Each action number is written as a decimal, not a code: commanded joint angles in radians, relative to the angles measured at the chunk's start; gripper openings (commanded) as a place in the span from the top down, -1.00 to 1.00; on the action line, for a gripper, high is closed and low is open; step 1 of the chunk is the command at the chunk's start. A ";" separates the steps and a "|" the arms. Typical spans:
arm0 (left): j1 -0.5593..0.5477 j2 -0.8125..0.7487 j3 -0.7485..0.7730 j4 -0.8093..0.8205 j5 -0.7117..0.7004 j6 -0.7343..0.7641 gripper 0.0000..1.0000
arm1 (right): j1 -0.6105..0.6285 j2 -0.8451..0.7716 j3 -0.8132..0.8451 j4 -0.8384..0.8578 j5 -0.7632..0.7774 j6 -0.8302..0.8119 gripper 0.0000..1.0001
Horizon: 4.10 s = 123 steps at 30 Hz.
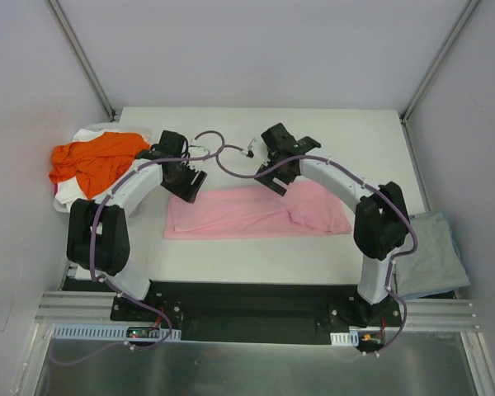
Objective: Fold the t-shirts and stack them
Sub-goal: Fold the tshirt
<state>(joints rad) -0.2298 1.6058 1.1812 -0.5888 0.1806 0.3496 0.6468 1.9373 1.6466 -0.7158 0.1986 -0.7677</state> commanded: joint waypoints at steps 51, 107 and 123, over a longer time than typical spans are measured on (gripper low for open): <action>-0.091 0.117 0.001 -0.112 0.010 0.068 -0.99 | -0.197 0.034 -0.223 -0.143 -0.131 -0.085 -0.93; -0.198 0.457 0.353 -0.348 0.003 -0.021 -0.98 | -0.312 0.650 0.720 -0.062 -0.073 -0.280 -0.93; -0.301 0.560 0.494 -0.453 0.174 -0.043 -0.99 | -0.292 0.669 0.705 0.084 -0.137 -0.370 -0.93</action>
<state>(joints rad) -0.5175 2.1403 1.6489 -0.9951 0.2768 0.3054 0.3389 2.5767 2.3783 -0.6537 0.1364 -1.1065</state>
